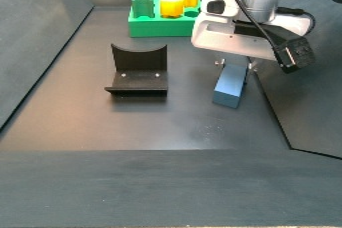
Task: Pick up the rectangle object. Move up. Place the rectangle object on the fixture. Regrasp the rectangle object. Move to above the board. Insert the rectangle object.
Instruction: Pick up the rectangle object, then move up.
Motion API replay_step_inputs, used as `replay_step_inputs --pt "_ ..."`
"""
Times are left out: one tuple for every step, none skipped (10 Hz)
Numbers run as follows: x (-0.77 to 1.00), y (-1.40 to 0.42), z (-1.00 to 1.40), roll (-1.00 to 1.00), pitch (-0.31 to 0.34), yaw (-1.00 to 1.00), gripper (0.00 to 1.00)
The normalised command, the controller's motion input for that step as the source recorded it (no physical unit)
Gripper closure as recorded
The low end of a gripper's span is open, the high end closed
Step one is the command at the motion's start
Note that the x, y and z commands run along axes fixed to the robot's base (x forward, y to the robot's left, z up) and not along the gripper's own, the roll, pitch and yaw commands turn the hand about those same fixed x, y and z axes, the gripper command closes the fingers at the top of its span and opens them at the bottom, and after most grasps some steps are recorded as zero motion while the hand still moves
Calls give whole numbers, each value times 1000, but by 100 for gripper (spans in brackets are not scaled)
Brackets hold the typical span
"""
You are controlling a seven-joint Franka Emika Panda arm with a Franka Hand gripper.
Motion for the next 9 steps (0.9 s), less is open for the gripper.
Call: replay_step_inputs --pt "0 0 0 0 0 0 100" --pt "0 0 0 0 0 0 100" --pt "0 0 0 0 0 0 100" --pt "0 0 0 0 0 0 100" --pt "0 0 0 0 0 0 100" --pt "0 0 0 0 0 0 100" --pt "0 0 833 0 0 0 100" --pt "-17 -17 797 -1 19 41 100" --pt "-16 -12 711 3 46 38 100"
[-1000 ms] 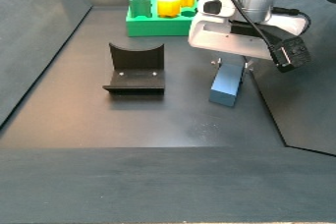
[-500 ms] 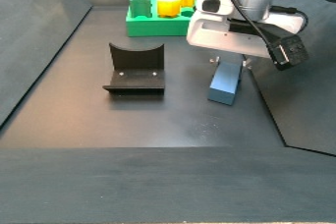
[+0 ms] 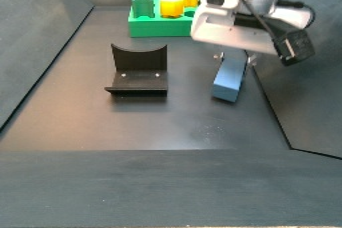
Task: Pick up the rectangle object. Move up. Place the rectangle object on the fixture. Regrasp the rectangle object. Move to above the board. Insert the rectangle object.
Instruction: Move up, then place the rectangle object on the fixture.
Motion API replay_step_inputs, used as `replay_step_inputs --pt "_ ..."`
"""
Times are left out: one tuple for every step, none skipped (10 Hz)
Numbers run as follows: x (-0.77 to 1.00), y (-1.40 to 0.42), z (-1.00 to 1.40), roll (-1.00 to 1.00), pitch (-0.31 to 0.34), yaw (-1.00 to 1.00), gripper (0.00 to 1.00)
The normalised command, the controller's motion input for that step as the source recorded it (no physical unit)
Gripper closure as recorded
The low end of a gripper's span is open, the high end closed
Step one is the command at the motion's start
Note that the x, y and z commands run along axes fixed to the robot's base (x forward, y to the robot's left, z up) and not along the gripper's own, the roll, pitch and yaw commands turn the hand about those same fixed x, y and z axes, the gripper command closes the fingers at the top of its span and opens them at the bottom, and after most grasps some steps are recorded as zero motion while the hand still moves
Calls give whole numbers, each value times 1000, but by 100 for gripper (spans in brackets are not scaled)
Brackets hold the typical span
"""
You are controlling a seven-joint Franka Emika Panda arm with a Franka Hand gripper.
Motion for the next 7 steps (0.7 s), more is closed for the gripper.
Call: replay_step_inputs --pt "-6 -4 596 10 64 34 100" --pt "-6 -2 471 18 67 26 100" --pt "-16 2 292 30 56 18 100" --pt "0 0 1000 0 0 0 100" --pt "10 1 1000 12 -18 -9 100" --pt "-3 2 1000 14 6 -10 100" --pt "-9 6 1000 22 20 -12 100"
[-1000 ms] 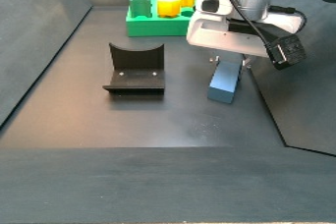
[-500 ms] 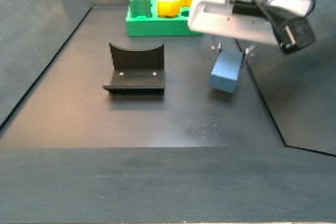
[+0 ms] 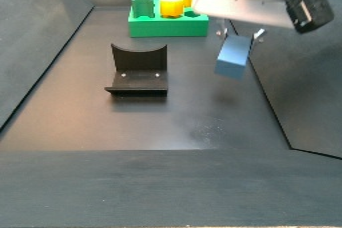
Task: Pick up the rectangle object. Move up. Place the rectangle object on the fixture. Regrasp the rectangle object. Move to above the board. Insert the rectangle object.
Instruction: Place the rectangle object on the fixture.
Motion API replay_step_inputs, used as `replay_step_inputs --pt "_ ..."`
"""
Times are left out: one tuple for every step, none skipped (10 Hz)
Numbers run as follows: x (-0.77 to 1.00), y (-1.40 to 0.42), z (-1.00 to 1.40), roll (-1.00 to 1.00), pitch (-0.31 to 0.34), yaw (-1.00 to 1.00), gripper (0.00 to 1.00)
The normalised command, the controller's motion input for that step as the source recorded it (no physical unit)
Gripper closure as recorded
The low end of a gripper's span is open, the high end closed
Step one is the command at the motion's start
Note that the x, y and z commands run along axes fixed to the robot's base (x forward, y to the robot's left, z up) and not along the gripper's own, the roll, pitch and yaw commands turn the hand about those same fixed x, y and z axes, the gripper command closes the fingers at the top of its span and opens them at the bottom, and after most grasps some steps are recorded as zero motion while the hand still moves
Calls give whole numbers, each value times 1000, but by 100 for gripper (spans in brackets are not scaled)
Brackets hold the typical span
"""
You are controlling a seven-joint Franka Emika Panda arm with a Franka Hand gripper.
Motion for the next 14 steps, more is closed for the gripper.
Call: replay_step_inputs --pt "-14 9 1000 29 29 -14 100" --pt "-18 13 1000 39 32 -15 100" --pt "-23 17 1000 46 36 -17 100" --pt "-27 21 1000 55 37 -16 100" --pt "-29 24 1000 60 40 -15 100" --pt "-26 27 884 68 46 -14 100" --pt "-19 26 691 75 56 -14 100" --pt "-10 22 546 78 64 -10 100" --pt "-5 21 450 80 72 -7 100" --pt "0 21 251 84 82 -2 100" --pt "1000 102 146 17 119 1000 100" --pt "1000 99 108 15 140 1000 100" --pt "1000 92 105 11 183 876 100" --pt "1000 87 101 4 182 630 100"
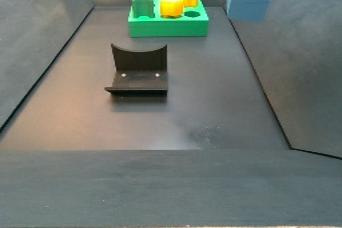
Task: Pick up the rectangle object. Move up. Place the rectangle object on the fixture. Regrasp the rectangle object. Move to above the board. Insert the rectangle object.
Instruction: Place the rectangle object on the fixture.
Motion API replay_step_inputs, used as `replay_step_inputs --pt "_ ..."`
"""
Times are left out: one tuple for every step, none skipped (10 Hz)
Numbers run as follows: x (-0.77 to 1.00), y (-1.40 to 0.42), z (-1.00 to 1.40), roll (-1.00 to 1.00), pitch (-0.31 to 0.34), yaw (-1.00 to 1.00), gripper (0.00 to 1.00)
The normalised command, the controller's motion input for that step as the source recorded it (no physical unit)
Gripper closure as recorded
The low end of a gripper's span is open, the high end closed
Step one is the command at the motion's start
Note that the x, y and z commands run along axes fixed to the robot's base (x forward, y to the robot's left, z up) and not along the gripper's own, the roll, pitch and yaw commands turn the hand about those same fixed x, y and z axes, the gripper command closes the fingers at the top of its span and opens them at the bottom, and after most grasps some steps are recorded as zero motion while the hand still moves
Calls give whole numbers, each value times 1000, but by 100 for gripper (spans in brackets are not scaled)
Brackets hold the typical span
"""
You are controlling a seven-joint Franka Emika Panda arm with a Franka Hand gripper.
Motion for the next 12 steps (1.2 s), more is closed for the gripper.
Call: replay_step_inputs --pt "1000 83 93 -2 164 419 100" --pt "1000 79 85 -9 149 270 100" --pt "1000 73 79 -19 136 151 100" --pt "1000 69 75 -26 135 100 100" --pt "1000 63 68 -35 133 63 100" --pt "1000 60 63 -39 135 53 100" --pt "1000 54 59 -46 146 42 100" --pt "1000 50 55 -50 151 37 100" --pt "1000 43 45 -56 144 33 100" --pt "1000 40 43 -59 145 31 100" --pt "1000 34 39 -65 151 28 100" --pt "1000 -70 -185 -1000 -1 -50 100"
